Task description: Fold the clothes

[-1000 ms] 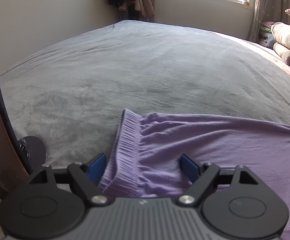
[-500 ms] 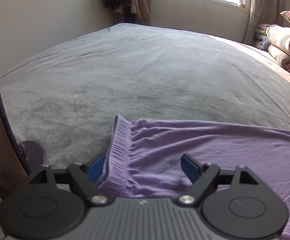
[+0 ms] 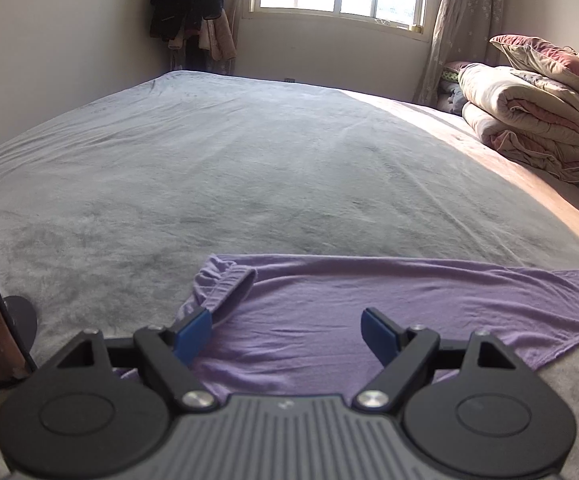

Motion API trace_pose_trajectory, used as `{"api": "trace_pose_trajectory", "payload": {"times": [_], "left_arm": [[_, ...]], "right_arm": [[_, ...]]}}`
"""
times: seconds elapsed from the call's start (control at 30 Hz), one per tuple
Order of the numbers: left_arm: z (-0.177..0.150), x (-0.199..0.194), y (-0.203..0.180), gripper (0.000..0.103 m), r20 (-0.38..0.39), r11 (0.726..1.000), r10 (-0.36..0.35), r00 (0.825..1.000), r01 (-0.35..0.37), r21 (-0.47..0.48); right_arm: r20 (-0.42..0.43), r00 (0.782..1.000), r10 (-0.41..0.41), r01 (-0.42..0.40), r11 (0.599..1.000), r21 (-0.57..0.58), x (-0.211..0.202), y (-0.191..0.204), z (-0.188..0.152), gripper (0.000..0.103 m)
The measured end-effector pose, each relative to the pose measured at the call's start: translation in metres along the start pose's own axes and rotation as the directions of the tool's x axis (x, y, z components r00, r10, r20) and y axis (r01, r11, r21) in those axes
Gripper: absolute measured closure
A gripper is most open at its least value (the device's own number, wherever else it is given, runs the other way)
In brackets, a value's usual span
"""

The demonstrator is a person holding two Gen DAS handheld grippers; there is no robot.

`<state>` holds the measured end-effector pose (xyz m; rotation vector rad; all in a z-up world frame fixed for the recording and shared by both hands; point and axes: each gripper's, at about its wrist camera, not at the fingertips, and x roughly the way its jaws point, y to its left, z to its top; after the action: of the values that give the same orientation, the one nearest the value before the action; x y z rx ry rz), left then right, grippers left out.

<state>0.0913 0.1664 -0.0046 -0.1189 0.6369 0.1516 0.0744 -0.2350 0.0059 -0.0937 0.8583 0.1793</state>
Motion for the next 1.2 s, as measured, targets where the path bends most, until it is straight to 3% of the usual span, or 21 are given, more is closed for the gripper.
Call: {"api": "trace_pose_trajectory", "payload": {"times": [0.13, 0.37, 0.63, 0.83, 0.97, 1.2], "left_arm": [[-0.006, -0.008, -0.011, 0.020, 0.004, 0.999, -0.028, 1.000, 0.027, 0.029], [-0.017, -0.025, -0.022, 0.020, -0.004, 0.997, -0.062, 0.998, 0.062, 0.049], [-0.039, -0.041, -0.015, 0.020, 0.012, 0.994, -0.028, 1.000, 0.027, 0.106], [-0.056, -0.035, 0.026, 0.020, -0.038, 0.995, 0.081, 0.996, -0.079, 0.057], [-0.063, -0.030, 0.046, 0.020, -0.092, 0.995, 0.103, 0.990, -0.104, -0.006], [-0.060, -0.029, 0.044, 0.020, -0.113, 0.994, 0.103, 0.988, -0.107, -0.033]], "right_arm": [[-0.001, 1.000, -0.025, 0.025, 0.999, 0.026, -0.028, 0.003, -0.028, 0.049], [0.008, 0.999, -0.036, 0.035, 0.999, 0.029, -0.069, 0.021, -0.067, 0.048], [0.043, 0.999, -0.012, 0.013, 1.000, -0.018, -0.101, 0.044, -0.103, 0.043], [0.052, 0.998, 0.042, -0.041, 0.999, -0.033, -0.100, 0.048, -0.125, 0.043], [0.037, 0.996, 0.082, -0.082, 0.996, 0.018, -0.087, 0.044, -0.141, 0.043], [0.029, 0.995, 0.093, -0.095, 0.990, 0.108, -0.074, 0.026, -0.166, 0.042]]}}
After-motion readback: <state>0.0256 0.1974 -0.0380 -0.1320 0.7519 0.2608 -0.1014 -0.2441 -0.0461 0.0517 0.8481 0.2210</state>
